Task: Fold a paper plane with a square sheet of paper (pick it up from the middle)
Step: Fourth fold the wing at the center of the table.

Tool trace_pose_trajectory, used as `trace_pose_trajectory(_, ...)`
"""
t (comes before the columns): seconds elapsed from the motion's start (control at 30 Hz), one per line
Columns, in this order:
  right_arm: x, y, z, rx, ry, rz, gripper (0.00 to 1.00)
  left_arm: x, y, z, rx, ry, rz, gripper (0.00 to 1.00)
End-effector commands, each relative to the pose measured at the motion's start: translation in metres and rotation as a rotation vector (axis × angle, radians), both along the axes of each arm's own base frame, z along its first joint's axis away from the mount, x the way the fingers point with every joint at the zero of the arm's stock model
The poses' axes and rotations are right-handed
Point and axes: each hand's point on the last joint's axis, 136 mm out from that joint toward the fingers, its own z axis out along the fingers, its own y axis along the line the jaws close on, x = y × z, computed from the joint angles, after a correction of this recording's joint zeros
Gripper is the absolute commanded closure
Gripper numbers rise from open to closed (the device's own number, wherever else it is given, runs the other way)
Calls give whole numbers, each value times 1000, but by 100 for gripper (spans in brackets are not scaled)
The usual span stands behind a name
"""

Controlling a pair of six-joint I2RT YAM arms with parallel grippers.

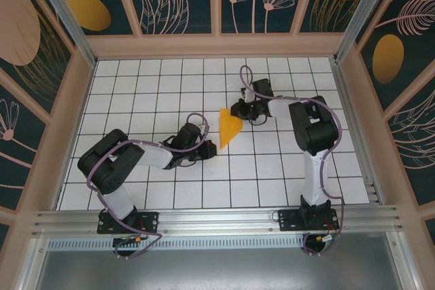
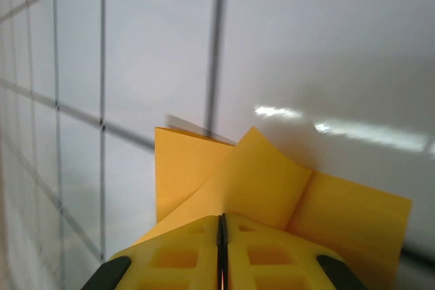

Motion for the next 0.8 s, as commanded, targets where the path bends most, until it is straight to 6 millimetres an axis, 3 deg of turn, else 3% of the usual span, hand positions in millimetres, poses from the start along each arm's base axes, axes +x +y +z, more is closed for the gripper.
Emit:
trace_pose_trajectory(0.0, 22, -23, 10, -80, -93, -70, 89, -45, 40, -59, 202, 208, 4, 100)
trace_pose_trajectory(0.07, 16, -16, 31, -42, -125, -46, 89, -43, 38, -57, 199, 199, 5, 100)
trace_pose_trajectory(0.13, 6, -11, 35, -39, -124, -29, 89, -39, 36, -51, 191, 180, 5, 100)
trace_pose_trajectory(0.27, -18, -6, 26, -41, -89, -27, 88, -23, 27, -27, 161, 103, 7, 97)
trace_pose_trajectory(0.5, -41, -18, 29, -65, -85, -68, 84, 9, 5, 37, 41, -92, 20, 91)
trace_pose_trajectory(0.77, -43, -30, 10, -124, -46, -125, 81, 29, -5, 75, -63, -207, 66, 81)
